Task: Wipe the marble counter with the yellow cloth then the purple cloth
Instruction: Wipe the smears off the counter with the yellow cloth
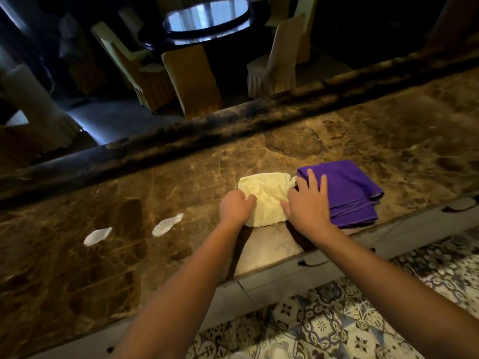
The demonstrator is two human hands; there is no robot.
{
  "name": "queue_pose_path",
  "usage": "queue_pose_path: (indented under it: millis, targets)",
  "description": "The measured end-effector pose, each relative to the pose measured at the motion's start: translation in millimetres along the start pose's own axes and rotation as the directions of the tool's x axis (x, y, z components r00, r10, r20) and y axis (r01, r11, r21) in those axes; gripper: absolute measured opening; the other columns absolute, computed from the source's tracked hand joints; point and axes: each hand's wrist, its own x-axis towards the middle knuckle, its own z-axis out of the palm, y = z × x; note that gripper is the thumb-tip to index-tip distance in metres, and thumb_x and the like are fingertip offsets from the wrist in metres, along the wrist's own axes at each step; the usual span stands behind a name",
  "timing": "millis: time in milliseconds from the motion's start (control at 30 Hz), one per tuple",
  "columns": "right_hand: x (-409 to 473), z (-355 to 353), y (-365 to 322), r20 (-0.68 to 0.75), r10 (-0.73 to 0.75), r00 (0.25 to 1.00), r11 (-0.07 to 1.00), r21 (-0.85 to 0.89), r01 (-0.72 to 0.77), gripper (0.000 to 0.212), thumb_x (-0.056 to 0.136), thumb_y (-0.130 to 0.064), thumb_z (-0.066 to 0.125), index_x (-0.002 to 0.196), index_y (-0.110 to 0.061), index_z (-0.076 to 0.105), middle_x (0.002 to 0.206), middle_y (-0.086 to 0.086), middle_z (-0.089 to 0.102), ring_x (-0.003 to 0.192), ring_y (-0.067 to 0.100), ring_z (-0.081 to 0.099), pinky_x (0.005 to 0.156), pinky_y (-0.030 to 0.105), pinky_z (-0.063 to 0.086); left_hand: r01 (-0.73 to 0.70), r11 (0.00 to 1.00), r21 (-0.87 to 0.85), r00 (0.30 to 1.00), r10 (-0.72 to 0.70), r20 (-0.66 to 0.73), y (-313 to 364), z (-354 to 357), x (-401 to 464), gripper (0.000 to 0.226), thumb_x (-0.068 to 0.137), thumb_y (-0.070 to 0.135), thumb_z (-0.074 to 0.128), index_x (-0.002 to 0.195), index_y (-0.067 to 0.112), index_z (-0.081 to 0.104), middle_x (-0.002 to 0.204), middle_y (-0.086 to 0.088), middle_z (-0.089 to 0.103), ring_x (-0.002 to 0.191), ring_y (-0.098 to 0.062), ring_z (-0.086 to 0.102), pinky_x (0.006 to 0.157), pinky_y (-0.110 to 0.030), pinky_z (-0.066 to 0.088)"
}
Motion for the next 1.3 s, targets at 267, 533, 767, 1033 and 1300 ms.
queue_pose_path:
  millis: [267,533,767,1033,1300]
  targets:
    - [-9.8,-1.4,-5.0,-0.101,-0.001,0.995,0.974,0.227,0.024,0.03,0.098,-0.042,0.054,0.101,-0.019,0.073,0.092,0.004,0.076,0.093,0.028,0.064,0.085,0.042,0.037,0.144,0.758,-0.636,0.99,-0.11,0.093,1.6,-18.9,-23.7,0.015,0.091,0.022,0.061,0.081,0.01,0.061,0.086,-0.012,0.058,0.082,-0.025,0.053,0.071,-0.04,0.046]
    - [-31.9,-29.5,-20.3,0.107,0.125,0.986,0.434,0.888,-0.151,0.037,0.096,-0.043,0.064,0.121,-0.016,0.063,0.111,0.003,0.07,0.096,0.021,0.066,0.076,0.035,0.053,0.139,0.342,-0.929,0.99,-0.036,0.134,-8.0,-50.9,-60.7,0.014,0.092,0.016,0.062,0.087,0.008,0.073,0.088,-0.01,0.07,0.091,-0.026,0.062,0.09,-0.043,0.048]
    - [-42.4,-25.1,-48.5,0.483,-0.438,0.758,-0.059,0.826,-0.56,0.088,0.074,-0.087,0.054,0.121,-0.014,0.073,0.124,0.026,0.068,0.112,0.037,0.066,0.098,0.048,0.05,0.07,0.243,-0.967,0.993,0.078,0.092,-13.8,-86.1,-96.0,0.021,0.075,0.022,0.065,0.093,0.014,0.073,0.1,-0.011,0.069,0.101,-0.029,0.062,0.091,-0.042,0.049]
    - [-64.8,-51.5,-109.2,0.347,-0.633,0.692,-0.283,0.728,-0.624,0.067,0.075,-0.061,0.073,0.123,-0.015,0.071,0.118,0.015,0.076,0.103,0.027,0.075,0.081,0.04,0.063,-0.064,0.233,-0.97,0.991,0.128,-0.035,-60.9,-136.9,-139.3,0.043,0.067,0.033,0.062,0.105,0.016,0.075,0.096,-0.005,0.073,0.091,-0.021,0.069,0.079,-0.038,0.055]
    - [-87.2,-109.4,-168.6,0.217,-0.476,0.852,-0.153,0.934,-0.324,0.018,0.097,-0.029,0.06,0.096,-0.016,0.073,0.089,-0.007,0.082,0.085,0.005,0.077,0.069,0.016,0.058,-0.085,0.046,-0.995,0.992,0.095,-0.08,-138.8,-180.8,-156.3,0.032,0.071,0.023,0.069,0.1,0.012,0.076,0.096,-0.007,0.075,0.09,-0.019,0.074,0.075,-0.033,0.061]
